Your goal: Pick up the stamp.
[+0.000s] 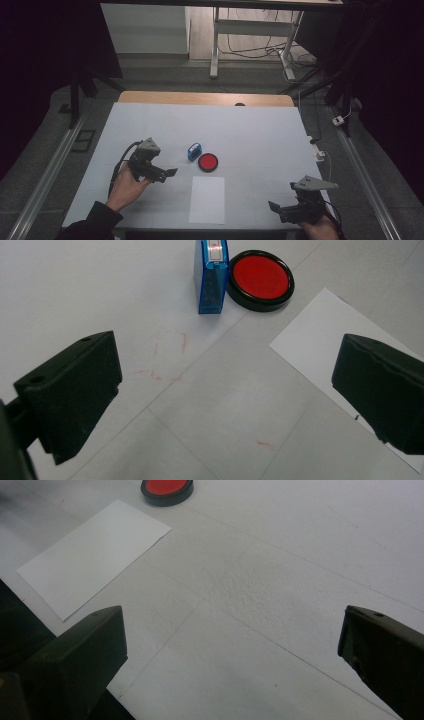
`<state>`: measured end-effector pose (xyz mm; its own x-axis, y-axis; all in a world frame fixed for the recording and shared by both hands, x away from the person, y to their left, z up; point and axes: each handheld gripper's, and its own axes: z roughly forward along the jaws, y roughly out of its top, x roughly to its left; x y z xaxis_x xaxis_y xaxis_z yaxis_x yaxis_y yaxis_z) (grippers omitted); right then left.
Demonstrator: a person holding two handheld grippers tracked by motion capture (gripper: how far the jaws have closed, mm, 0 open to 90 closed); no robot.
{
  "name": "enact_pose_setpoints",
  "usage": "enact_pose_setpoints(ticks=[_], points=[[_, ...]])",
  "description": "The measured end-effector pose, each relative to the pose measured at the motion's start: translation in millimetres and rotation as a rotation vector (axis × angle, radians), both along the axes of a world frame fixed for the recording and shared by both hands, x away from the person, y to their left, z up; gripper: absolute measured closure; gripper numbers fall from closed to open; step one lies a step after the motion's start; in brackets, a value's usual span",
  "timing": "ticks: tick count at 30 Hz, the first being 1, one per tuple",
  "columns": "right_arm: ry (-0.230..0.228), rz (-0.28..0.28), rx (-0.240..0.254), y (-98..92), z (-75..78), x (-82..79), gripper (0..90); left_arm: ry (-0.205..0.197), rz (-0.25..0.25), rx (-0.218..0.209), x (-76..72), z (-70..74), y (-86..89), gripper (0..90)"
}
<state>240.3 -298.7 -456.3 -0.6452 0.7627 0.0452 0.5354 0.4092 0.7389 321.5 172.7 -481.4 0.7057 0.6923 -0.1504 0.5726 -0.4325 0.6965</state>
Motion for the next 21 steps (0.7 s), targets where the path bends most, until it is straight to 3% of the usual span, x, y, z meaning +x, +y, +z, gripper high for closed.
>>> enact_pose_setpoints(ticks=[16,21], points=[[0.002,0.006,-0.002,-0.1,0.0,0.0,0.0,-0.003,-0.029,0.046,31.7,-2.7,-30.8,0.4],[0.004,0.007,-0.003,0.0,-0.1,0.1,0.0,-0.001,-0.034,0.029,41.3,-3.2,-36.7,0.0]])
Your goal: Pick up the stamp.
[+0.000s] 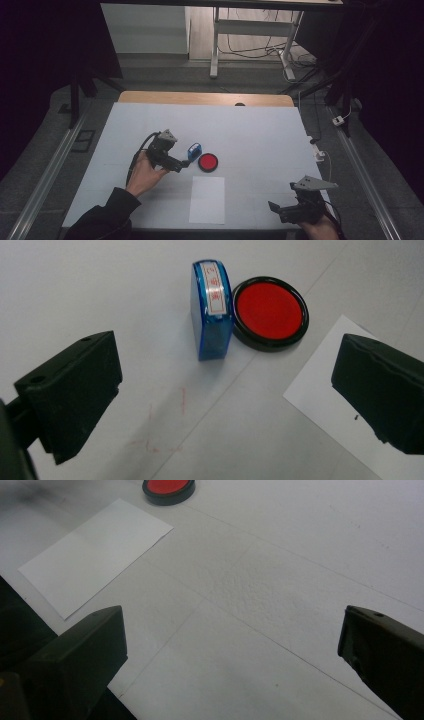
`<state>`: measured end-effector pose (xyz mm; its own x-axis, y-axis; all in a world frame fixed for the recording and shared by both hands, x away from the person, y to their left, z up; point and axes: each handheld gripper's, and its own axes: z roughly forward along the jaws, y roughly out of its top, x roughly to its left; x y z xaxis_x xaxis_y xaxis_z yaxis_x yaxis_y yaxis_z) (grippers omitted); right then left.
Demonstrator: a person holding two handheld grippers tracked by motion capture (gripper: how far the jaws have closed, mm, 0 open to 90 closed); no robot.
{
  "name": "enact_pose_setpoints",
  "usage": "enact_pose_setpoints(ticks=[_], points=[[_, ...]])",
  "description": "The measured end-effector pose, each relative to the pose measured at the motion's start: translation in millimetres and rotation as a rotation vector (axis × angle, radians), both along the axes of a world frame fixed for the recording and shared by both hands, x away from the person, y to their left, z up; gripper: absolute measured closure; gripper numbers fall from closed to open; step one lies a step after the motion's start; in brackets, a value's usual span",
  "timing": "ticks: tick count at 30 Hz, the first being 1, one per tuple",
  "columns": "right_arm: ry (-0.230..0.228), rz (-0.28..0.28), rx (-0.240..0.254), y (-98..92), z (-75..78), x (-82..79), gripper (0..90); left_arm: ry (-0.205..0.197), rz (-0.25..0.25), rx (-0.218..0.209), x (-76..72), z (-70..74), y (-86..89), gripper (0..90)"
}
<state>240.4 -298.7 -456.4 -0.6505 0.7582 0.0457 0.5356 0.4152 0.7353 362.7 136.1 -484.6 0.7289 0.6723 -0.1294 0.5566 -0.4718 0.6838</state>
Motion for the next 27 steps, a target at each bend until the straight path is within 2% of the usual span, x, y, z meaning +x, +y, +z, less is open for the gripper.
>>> enact_pose_setpoints(ticks=[13,21,24,27], points=[[0.001,0.002,0.002,-0.1,0.0,-0.1,0.0,0.016,-0.008,0.017,28.9,-8.9,-19.7,0.0],[0.0,0.004,0.002,-0.2,0.0,-0.2,0.0,0.007,-0.012,0.074,40.5,-15.1,-34.0,0.6],[0.0,0.006,0.001,-0.3,-0.1,-0.3,0.0,-0.006,-0.005,0.099,41.3,-15.0,-35.3,4.4],[0.001,0.006,0.001,-0.2,-0.1,-0.3,0.0,-0.005,-0.028,0.103,40.9,-13.6,-34.4,17.0]])
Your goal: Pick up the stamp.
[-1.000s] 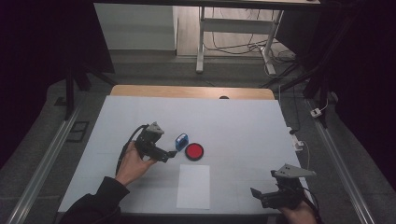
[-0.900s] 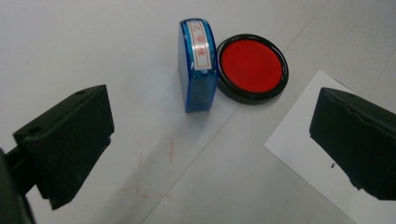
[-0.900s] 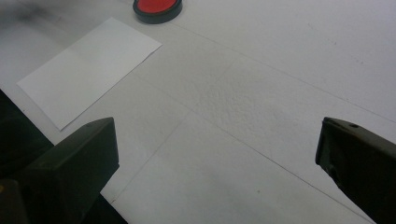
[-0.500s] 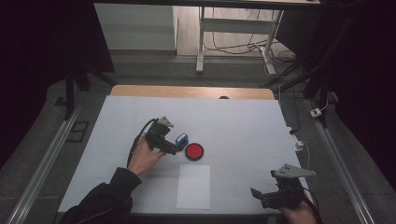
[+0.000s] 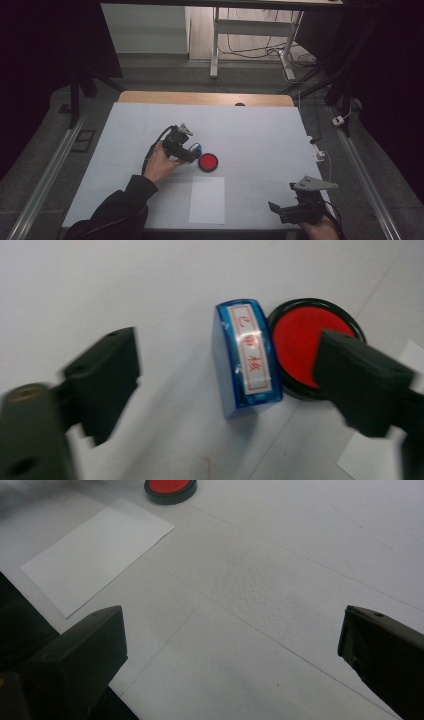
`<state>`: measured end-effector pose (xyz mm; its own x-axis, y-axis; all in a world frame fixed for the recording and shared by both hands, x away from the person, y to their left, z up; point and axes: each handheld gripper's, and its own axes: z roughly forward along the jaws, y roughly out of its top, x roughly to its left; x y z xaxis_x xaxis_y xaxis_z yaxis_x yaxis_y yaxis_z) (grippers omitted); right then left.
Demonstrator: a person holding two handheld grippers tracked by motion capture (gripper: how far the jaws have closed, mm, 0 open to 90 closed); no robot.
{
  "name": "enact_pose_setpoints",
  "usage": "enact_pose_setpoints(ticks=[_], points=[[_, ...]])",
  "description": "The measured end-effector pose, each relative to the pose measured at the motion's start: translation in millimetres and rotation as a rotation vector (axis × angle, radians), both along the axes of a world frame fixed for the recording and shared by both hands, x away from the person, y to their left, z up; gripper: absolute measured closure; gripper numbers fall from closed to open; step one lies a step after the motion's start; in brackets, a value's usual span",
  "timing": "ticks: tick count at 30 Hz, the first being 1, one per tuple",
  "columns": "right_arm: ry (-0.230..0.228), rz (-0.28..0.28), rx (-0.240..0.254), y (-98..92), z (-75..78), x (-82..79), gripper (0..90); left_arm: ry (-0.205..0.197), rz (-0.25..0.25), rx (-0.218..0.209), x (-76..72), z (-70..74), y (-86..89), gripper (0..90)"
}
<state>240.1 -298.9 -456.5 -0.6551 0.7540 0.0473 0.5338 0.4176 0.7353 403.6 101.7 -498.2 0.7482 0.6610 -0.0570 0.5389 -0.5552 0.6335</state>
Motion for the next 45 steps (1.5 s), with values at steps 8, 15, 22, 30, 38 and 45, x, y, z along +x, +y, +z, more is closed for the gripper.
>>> enact_pose_setpoints(ticks=[8,15,22,30,38,45], points=[[0.001,0.002,-0.006,0.3,0.1,-0.1,0.0,0.001,-0.009,0.021,0.2,4.5,-4.4,41.7],[0.001,0.003,-0.005,0.2,0.0,0.0,0.0,0.032,-0.01,0.01,1.8,5.4,-5.7,60.6],[0.001,0.004,-0.005,0.2,0.0,-0.1,0.0,0.023,-0.005,0.016,-0.1,6.2,-4.8,70.0],[0.001,0.005,-0.005,0.3,0.1,-0.3,0.0,0.016,0.002,-0.004,-2.5,16.6,3.7,70.0],[0.0,0.005,-0.004,0.4,0.1,-0.4,0.0,0.029,0.02,-0.019,-12.1,26.9,10.4,70.1],[0.0,0.005,-0.004,0.4,0.2,-0.4,0.0,0.03,0.011,-0.066,-23.0,38.3,14.4,70.0]])
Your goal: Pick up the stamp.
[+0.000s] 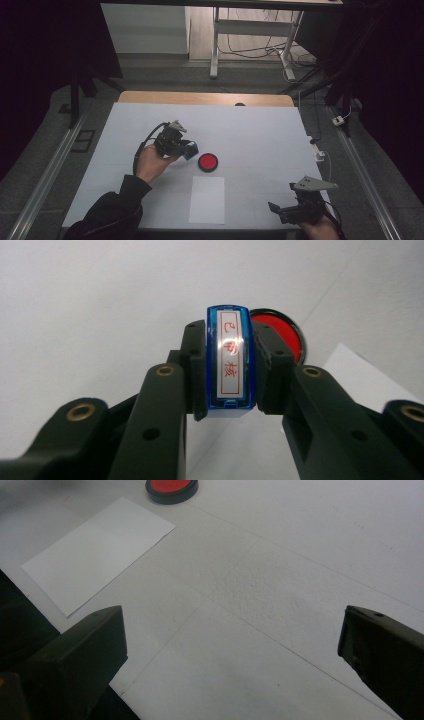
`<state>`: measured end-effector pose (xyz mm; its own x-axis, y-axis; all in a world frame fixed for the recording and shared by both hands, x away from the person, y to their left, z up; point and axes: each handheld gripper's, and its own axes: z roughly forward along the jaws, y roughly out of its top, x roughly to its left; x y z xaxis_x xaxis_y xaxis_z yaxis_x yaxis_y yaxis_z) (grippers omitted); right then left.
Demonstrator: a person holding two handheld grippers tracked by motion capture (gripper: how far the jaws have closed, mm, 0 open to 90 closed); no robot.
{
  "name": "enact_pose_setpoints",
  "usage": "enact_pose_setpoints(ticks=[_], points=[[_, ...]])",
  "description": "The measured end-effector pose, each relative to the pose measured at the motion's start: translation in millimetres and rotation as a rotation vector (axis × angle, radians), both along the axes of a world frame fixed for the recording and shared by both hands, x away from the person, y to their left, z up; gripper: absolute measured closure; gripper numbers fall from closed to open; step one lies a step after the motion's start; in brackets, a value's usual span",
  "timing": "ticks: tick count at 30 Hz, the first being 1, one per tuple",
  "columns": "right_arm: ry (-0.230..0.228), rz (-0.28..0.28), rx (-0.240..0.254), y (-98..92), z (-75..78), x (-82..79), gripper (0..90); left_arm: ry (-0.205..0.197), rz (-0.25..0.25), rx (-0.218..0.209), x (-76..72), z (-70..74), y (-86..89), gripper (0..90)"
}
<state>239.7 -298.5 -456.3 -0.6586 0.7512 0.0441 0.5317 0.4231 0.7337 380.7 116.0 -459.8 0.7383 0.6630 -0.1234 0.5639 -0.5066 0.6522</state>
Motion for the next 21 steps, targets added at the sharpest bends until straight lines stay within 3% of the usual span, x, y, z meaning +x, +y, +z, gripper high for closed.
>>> enact_pose_setpoints(ticks=[3,21], points=[[-0.001,0.0,-0.002,0.2,0.0,-0.2,0.0,0.012,-0.02,-0.016,-6.6,5.2,-0.5,70.0],[-0.002,0.0,0.0,0.0,0.1,-0.3,0.0,-0.032,-0.127,-0.046,-48.3,18.9,-0.2,70.0]])
